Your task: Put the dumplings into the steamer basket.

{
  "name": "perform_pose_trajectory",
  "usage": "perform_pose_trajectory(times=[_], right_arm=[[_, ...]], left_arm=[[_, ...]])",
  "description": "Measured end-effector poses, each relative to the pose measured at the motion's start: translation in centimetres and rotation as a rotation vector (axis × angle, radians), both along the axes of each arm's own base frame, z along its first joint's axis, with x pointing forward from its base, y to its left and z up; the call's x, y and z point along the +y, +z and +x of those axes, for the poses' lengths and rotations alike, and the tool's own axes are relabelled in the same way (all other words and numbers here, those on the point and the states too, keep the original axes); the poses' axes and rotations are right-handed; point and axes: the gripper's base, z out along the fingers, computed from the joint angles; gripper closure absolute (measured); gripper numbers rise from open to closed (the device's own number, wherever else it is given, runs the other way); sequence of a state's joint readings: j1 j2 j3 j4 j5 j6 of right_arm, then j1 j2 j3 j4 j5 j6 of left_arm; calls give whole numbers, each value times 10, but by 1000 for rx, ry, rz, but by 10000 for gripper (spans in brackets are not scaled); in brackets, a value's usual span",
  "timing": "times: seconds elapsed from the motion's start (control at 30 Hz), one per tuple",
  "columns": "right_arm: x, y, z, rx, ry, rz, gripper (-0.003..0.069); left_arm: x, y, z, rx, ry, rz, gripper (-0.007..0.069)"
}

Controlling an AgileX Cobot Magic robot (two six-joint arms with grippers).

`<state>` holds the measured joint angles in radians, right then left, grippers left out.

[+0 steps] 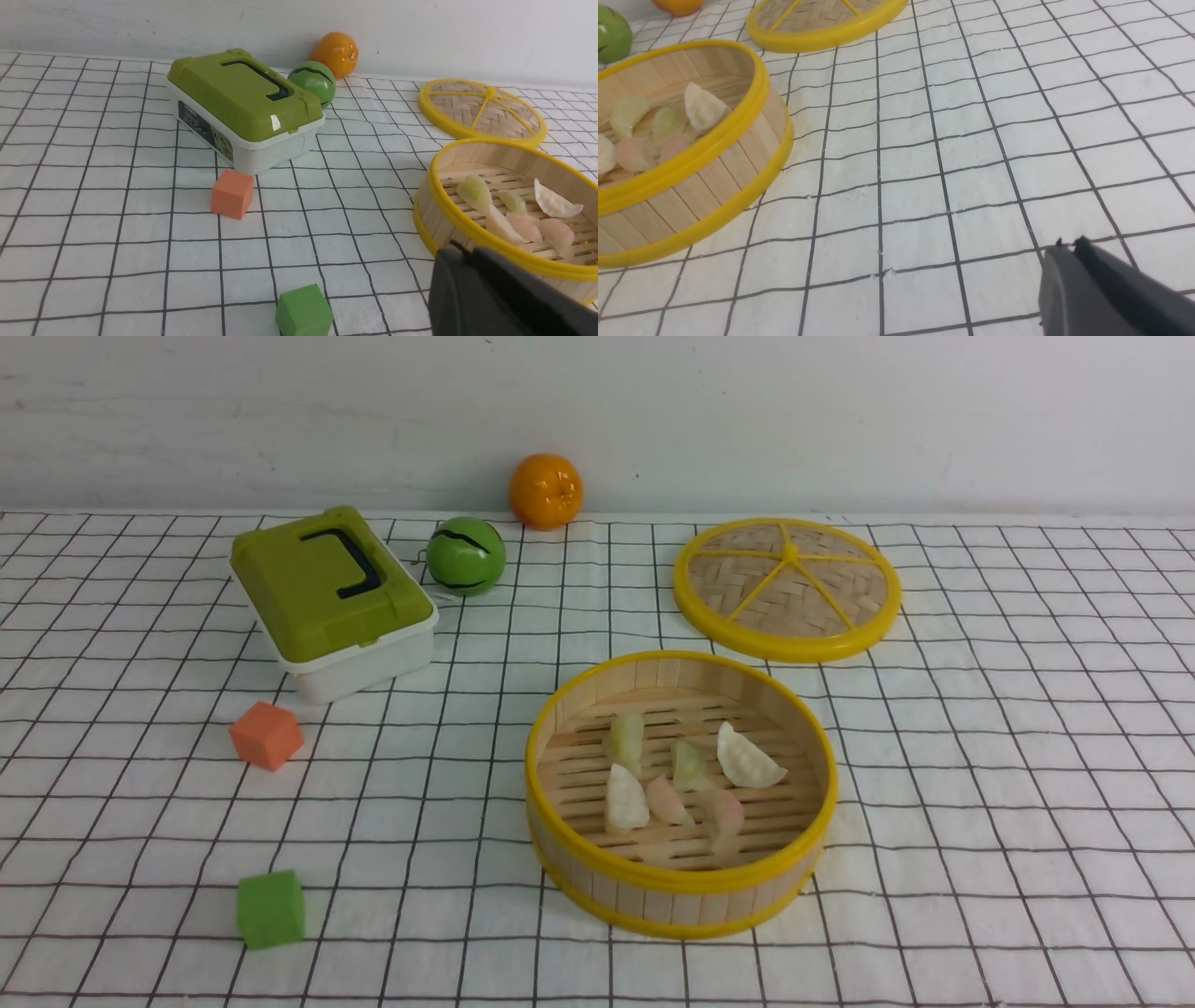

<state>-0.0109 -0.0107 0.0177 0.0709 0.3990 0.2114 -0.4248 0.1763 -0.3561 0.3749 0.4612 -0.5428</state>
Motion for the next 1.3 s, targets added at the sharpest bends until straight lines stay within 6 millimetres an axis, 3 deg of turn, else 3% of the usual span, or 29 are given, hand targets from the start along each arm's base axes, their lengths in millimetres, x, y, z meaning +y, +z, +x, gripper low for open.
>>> perform_pose_trajectory(times=[0.17,0.3,0.63,0.97,1.3], right_arm=[[0,0,0,0,0,1,631],[0,0,0,0,0,1,629],[0,0,0,1,0,1,618],[0,0,0,2,0,1,610],[0,0,0,2,0,1,592]], left_arm=[[13,-16,-17,-51,111,-16,606],[15,-28,-18,-40,194,-36,606],[9,-111,-3,179,243,-82,636],[5,-113,-3,154,185,-41,636],[1,-112,-3,167,163,-137,636]])
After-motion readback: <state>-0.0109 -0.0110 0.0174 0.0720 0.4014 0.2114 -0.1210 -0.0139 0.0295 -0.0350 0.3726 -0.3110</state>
